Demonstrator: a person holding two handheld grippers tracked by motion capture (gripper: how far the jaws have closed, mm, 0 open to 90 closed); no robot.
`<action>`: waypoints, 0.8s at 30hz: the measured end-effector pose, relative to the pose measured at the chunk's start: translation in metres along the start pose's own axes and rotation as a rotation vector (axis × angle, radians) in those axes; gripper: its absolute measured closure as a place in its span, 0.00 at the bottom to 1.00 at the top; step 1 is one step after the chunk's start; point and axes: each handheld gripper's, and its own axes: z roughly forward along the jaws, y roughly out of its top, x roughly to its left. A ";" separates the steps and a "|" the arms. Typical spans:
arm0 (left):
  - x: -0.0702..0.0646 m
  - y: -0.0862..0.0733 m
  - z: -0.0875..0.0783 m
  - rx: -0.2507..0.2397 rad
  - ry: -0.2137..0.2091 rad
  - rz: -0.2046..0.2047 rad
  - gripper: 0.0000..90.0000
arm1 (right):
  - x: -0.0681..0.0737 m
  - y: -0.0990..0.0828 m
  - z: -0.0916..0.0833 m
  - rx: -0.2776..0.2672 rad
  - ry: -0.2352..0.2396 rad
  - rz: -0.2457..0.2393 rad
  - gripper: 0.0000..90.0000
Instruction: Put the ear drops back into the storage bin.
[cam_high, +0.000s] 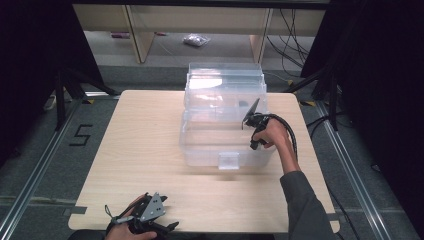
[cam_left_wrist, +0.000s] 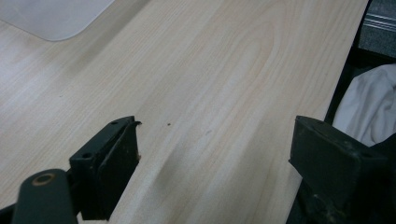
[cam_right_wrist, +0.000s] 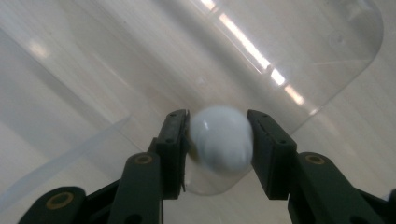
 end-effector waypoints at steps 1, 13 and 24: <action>0.000 0.000 0.000 -0.003 0.000 -0.002 0.17 | -0.001 0.000 -0.001 0.000 -0.013 -0.011 0.66; 0.000 0.000 0.000 -0.002 0.000 -0.003 0.17 | 0.006 -0.003 -0.017 -0.037 -0.018 -0.001 0.58; 0.000 0.000 0.000 -0.010 0.008 -0.001 0.17 | 0.010 -0.012 -0.038 -0.103 -0.028 0.005 0.51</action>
